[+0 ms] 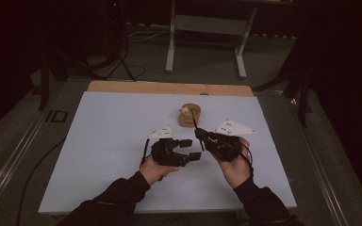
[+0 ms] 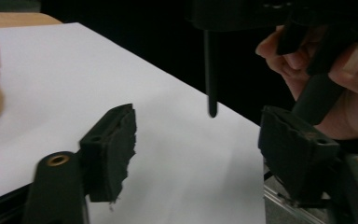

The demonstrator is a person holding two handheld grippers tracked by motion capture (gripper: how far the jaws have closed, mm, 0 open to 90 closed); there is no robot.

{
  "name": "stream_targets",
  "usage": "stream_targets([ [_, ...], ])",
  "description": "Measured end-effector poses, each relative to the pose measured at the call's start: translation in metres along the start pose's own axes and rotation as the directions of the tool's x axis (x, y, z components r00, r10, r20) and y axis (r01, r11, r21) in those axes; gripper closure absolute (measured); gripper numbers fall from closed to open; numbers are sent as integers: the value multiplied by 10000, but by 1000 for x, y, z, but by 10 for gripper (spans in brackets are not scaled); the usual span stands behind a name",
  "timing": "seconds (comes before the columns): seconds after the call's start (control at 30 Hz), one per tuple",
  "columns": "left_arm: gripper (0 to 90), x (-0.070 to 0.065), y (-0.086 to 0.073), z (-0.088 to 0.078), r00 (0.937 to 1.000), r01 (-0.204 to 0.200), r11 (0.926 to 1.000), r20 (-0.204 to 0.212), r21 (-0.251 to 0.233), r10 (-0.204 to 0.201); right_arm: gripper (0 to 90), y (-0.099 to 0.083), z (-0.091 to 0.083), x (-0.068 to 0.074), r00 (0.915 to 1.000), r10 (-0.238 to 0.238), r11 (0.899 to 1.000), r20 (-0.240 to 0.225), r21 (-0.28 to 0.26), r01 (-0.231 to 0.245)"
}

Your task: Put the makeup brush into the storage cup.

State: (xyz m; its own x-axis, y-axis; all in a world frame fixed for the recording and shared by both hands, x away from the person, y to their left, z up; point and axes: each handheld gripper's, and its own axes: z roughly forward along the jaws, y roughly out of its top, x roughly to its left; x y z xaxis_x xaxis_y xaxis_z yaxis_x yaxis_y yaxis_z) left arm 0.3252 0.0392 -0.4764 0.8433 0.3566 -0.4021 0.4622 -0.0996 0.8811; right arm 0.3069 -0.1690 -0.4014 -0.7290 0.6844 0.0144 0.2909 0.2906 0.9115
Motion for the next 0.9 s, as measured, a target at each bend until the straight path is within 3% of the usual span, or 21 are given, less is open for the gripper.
stream_targets([
  [0.3,498,-4,5,10,10000,-16,9992,7,-401,17,858,-1,2,1,10000,-43,10000,5,24,43],
  [0.47,610,-5,8,12,9995,1,9990,-303,-439,-14,858,-1,3,2,10000,-67,10000,0,38,67],
  [0.63,714,-7,10,13,9984,-227,9986,-537,-468,202,857,-1,3,3,10000,-90,10000,14,0,90],
  [0.73,814,-8,12,13,9977,-177,9991,-659,-375,152,857,-1,3,3,9999,-102,9999,59,-40,103],
  [0.8,840,-6,13,12,9982,241,9989,-546,-400,-263,856,-1,2,3,9999,-119,9999,61,-119,120],
  [0.9,848,-6,12,11,9979,215,9989,-597,-421,-240,853,-1,1,4,9996,-260,9996,117,-120,261],
])
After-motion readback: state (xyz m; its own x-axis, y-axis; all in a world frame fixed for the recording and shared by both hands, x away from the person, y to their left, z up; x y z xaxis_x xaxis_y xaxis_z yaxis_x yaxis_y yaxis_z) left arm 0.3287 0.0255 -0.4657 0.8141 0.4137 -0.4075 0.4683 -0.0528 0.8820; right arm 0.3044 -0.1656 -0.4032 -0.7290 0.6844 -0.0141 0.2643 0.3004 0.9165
